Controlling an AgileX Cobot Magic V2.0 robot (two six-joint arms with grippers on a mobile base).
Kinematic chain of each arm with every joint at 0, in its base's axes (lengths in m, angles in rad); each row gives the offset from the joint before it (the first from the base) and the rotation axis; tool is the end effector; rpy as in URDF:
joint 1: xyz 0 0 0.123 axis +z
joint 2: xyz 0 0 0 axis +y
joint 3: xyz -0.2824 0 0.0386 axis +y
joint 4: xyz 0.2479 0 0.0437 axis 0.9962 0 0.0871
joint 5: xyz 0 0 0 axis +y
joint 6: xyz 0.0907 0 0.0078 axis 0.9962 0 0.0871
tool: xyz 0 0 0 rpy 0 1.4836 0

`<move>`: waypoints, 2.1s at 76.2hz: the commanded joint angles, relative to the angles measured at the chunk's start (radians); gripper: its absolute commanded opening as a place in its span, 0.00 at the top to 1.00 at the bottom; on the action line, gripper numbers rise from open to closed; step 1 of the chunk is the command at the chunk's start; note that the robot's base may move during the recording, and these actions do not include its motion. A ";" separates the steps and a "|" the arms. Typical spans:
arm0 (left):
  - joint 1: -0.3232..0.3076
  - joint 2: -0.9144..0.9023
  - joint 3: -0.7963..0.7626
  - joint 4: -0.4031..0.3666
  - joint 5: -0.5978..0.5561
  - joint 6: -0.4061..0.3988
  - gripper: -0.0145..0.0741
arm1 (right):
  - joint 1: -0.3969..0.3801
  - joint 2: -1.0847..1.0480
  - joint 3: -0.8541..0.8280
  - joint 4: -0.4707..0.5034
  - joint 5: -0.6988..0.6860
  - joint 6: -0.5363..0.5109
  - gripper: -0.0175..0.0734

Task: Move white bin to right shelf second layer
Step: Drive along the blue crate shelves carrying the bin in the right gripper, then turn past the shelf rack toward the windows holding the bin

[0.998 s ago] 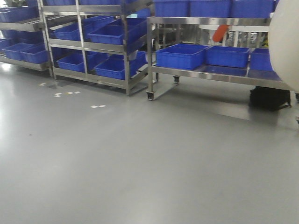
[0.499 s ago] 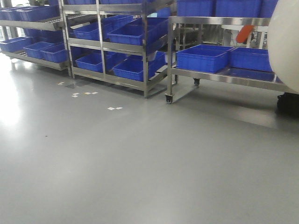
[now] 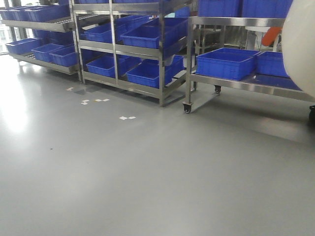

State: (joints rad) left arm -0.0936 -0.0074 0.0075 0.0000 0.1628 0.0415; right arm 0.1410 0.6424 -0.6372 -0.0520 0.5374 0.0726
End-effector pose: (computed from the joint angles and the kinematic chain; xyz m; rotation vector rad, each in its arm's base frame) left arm 0.0557 -0.0052 0.1962 0.1111 1.6429 -0.0398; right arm 0.1259 0.0154 0.3254 -0.0977 2.0240 0.0798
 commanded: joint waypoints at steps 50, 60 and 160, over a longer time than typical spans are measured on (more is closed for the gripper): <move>-0.005 -0.016 0.037 0.000 -0.085 -0.003 0.74 | -0.006 0.002 -0.033 -0.003 -0.095 0.001 0.75; -0.005 -0.016 0.037 0.000 -0.085 -0.003 0.74 | -0.006 0.002 -0.033 -0.003 -0.095 0.001 0.75; -0.005 -0.016 0.037 0.000 -0.085 -0.003 0.74 | -0.006 0.002 -0.033 -0.003 -0.094 0.001 0.75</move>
State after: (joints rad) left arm -0.0936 -0.0074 0.0075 0.0000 0.1628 0.0415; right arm 0.1410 0.6424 -0.6372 -0.0520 0.5387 0.0726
